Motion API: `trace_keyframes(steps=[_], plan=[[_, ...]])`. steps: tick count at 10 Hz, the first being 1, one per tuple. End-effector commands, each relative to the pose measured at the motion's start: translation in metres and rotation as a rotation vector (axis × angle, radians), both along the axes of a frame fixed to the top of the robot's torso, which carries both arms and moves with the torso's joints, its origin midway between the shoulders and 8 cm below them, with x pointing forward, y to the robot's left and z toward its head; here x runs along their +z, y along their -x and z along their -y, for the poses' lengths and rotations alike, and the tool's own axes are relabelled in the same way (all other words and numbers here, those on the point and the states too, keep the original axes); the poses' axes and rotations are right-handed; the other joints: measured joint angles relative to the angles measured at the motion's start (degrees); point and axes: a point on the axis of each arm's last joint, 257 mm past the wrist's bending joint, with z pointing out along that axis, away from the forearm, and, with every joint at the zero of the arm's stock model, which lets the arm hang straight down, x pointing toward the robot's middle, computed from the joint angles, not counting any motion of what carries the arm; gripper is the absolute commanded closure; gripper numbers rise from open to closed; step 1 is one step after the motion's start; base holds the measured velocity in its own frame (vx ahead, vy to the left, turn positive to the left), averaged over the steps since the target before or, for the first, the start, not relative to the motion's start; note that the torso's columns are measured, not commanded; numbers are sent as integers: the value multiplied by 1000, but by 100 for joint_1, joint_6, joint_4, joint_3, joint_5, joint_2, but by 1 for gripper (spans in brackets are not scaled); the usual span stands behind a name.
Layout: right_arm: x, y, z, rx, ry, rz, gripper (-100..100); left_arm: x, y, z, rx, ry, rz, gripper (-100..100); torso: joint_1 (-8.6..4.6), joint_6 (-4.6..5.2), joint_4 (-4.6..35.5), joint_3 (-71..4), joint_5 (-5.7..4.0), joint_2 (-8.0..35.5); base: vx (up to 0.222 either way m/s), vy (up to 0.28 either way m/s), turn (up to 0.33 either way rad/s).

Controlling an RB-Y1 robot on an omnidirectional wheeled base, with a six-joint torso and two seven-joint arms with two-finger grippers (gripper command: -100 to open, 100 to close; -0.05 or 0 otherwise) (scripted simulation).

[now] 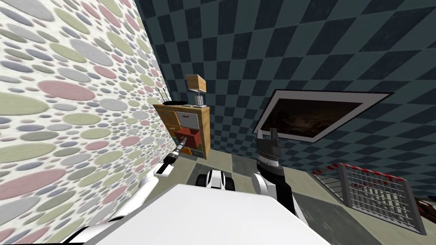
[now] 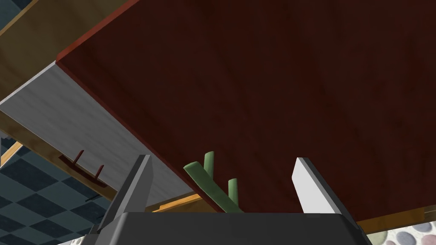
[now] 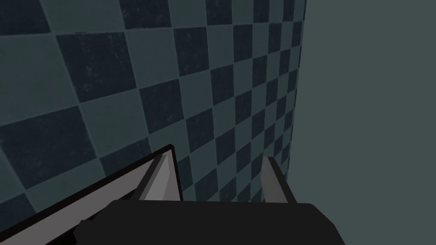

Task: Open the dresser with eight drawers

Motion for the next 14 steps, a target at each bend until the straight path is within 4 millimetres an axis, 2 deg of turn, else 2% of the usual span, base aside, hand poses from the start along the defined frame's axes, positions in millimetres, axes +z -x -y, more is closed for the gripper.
trace_keyframes(steps=[1,2,3,5,6,7,8,10,11,12,13,14], plan=[[0,0,0,0,0,0,0,4,8,-35,21,4,0,-100,1,4,2,2,1,4,8,-98,-61],[0,0,0,0,0,0,0,22,10,-59,28,-1,28,-100,11,-1,0,3,5,3,18,-125,-118],[0,0,0,0,0,0,0,21,11,-58,25,0,30,-100,0,3,1,0,2,0,9,-97,-56],[0,0,0,0,0,0,0,5,18,-65,44,9,-4,-100,28,-1,0,3,10,3,1,-11,12],[0,0,0,0,0,0,0,20,23,-89,51,10,20,-100,31,1,1,3,11,3,-1,-59,-135],[0,0,0,0,0,0,0,16,24,-91,57,13,11,-100,-4,4,2,2,1,3,8,-83,-73],[0,0,0,0,0,0,0,34,29,-113,63,14,39,-100,-15,2,0,0,-4,-2,17,-124,-142],[0,0,0,0,0,0,0,22,35,-118,79,24,14,-100,-2,-1,-1,-1,-1,-3,16,-73,-11],[0,0,0,0,0,0,0,37,42,-140,87,31,37,-100,25,0,0,2,9,2,14,-73,-136],[0,0,0,0,0,0,0,29,38,-134,87,24,25,-100,12,4,1,1,6,2,9,-39,-33],[0,0,0,0,0,0,0,12,40,-122,91,32,-5,100,14,0,1,3,6,4,-3,46,128],[0,0,0,0,0,0,0,1,34,-96,69,31,-15,100,33,-4,2,5,11,8,-29,131,217]])
